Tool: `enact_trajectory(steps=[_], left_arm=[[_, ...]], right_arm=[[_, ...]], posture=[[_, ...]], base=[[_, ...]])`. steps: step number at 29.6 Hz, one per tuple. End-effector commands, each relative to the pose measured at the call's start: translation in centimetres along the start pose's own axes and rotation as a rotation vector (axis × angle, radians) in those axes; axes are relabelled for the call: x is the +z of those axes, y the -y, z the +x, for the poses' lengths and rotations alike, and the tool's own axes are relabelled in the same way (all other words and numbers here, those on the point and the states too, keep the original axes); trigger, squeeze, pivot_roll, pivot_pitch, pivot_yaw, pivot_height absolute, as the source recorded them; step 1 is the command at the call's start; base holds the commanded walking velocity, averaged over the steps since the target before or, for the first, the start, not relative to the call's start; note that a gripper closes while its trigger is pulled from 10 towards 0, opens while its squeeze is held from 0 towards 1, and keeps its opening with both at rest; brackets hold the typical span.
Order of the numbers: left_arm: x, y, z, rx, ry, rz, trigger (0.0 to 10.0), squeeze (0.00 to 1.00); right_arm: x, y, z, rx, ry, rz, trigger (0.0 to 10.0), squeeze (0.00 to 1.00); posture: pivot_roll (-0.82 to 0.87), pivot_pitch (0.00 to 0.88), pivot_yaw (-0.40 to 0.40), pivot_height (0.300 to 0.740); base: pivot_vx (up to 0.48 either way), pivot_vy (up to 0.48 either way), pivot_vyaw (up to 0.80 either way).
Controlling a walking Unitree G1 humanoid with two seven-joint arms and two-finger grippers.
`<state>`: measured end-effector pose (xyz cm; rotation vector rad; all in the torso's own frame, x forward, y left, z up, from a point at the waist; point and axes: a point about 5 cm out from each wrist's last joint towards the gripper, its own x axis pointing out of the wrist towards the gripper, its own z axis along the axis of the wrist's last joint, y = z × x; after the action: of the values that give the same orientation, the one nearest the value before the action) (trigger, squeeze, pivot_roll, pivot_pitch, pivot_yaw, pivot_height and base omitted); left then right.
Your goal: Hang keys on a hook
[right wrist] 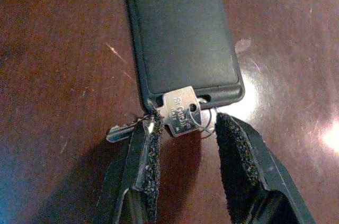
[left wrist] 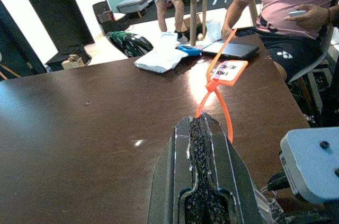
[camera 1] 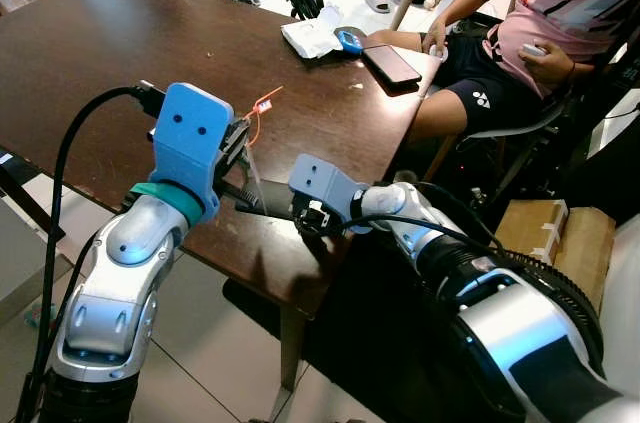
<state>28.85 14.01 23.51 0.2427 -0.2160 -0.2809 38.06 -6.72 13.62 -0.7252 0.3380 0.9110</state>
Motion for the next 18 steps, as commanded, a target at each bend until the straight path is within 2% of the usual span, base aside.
enact_trajectory(steps=[1,2,3,7,15,18], left_arm=[[-0.15,-0.09,-0.19,0.007,-0.011,-0.006,10.0,0.00],[-0.15,-0.09,-0.19,0.007,-0.011,-0.006,10.0,0.00],[-0.15,-0.10,-0.20,0.007,-0.011,-0.006,10.0,0.00],[-0.18,-0.10,-0.22,0.005,-0.011,-0.006,10.0,0.00],[-0.20,-0.05,-0.21,0.003,-0.014,-0.006,10.0,0.00],[-0.22,-0.03,-0.23,0.002,-0.014,-0.006,10.0,0.00]], right_arm=[[-0.68,-0.11,0.04,-0.008,-0.024,0.063,10.0,0.00],[-0.68,-0.11,0.04,-0.008,-0.024,0.063,10.0,0.00],[-0.53,0.09,-0.06,-0.013,0.008,0.116,10.0,0.00],[-0.32,0.16,-0.14,0.004,0.042,0.162,10.0,0.00],[0.01,-0.25,-0.30,0.096,0.107,0.167,10.0,0.00],[0.17,0.07,-0.46,0.070,0.133,0.171,10.0,0.00]], posture=[[0.11,0.053,0.029,0.740],[0.11,0.053,0.029,0.740],[0.12,0.052,0.030,0.740],[0.12,0.052,0.031,0.740],[0.12,0.049,0.033,0.740],[0.11,0.045,0.035,0.740]], base=[[0.000,0.000,0.00],[0.000,0.000,0.00],[0.000,0.000,0.00],[0.000,0.000,0.00],[0.000,0.000,0.00],[0.000,0.000,0.00]])
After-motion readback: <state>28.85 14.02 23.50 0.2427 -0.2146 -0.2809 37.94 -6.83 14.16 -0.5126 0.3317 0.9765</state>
